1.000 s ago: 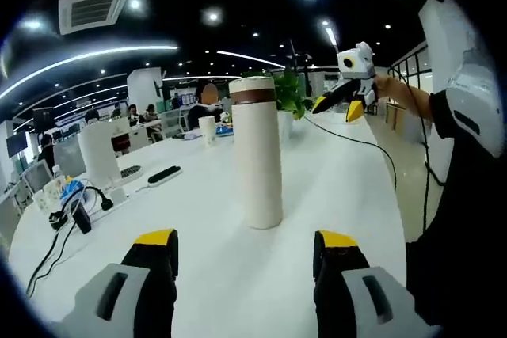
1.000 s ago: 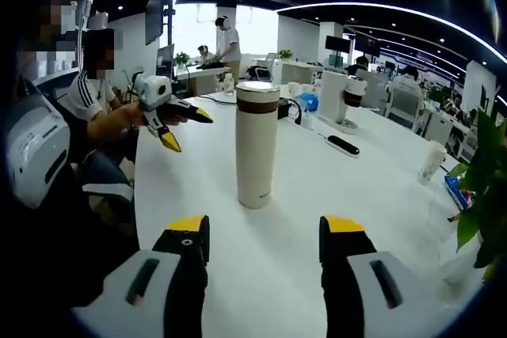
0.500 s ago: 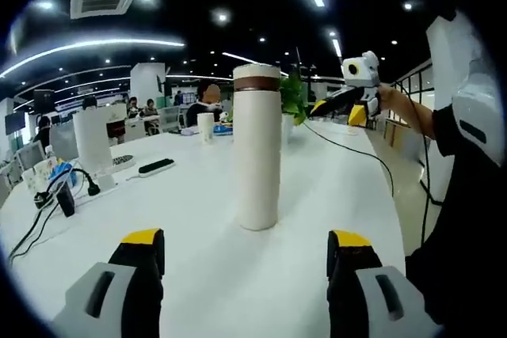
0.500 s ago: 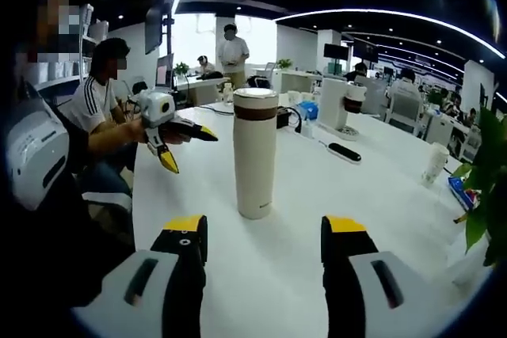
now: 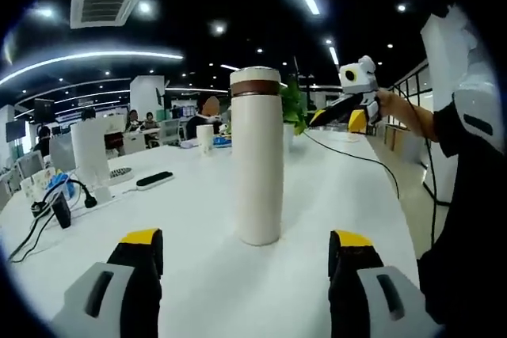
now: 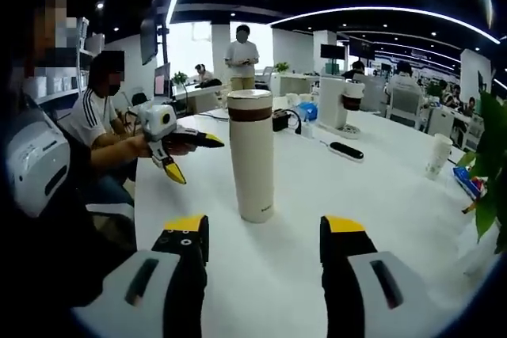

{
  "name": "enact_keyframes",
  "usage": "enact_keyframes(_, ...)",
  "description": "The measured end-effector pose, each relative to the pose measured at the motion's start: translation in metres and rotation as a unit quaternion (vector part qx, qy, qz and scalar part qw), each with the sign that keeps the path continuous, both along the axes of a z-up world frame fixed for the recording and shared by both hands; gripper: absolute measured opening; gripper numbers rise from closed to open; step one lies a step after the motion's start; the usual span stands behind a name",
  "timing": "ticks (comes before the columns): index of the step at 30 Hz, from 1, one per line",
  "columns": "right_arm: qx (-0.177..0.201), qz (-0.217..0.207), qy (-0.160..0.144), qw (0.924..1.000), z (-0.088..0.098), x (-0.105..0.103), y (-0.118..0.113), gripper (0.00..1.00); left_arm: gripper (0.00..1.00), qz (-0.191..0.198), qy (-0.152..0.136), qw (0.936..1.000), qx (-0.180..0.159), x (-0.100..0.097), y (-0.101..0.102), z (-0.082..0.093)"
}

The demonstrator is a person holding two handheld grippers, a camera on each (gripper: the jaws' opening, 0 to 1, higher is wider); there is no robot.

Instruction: Grasp the water cup twist off the cup lid place the cup lid on the table

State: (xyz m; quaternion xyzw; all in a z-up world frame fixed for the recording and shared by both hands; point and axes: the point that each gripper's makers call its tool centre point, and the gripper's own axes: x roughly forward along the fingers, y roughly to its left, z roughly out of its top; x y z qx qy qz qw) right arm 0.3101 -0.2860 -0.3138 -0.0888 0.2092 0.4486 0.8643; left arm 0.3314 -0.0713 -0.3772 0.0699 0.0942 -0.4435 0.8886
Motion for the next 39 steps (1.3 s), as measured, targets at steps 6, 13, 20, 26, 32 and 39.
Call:
enact_keyframes(6,-0.003,-0.008,0.001,1.0000,-0.001,0.001,-0.005,0.59,0.86,-0.007,-0.007,0.9997,0.022,0.003,-0.010,-0.017)
enact_keyframes(13,0.001,-0.016,0.005,0.9999,-0.001,0.003,-0.009,0.59,0.85,-0.014,-0.013,0.9998,0.010,0.008,-0.023,-0.022)
enact_keyframes(20,0.005,-0.021,0.009,0.9997,-0.002,0.002,-0.009,0.58,0.84,-0.016,-0.023,0.9995,0.012,0.016,-0.036,-0.034)
enact_keyframes(26,0.009,-0.026,0.009,0.9996,0.001,0.001,-0.009,0.58,0.82,-0.017,-0.017,0.9997,0.007,0.020,-0.047,-0.049)
enact_keyframes(32,0.011,-0.029,0.008,0.9995,0.005,0.000,-0.008,0.58,0.82,-0.013,-0.031,0.9994,-0.001,0.024,-0.056,-0.046)
enact_keyframes(39,0.016,-0.029,0.005,0.9994,0.008,-0.001,-0.007,0.58,0.82,-0.016,-0.030,0.9994,-0.001,0.027,-0.062,-0.046)
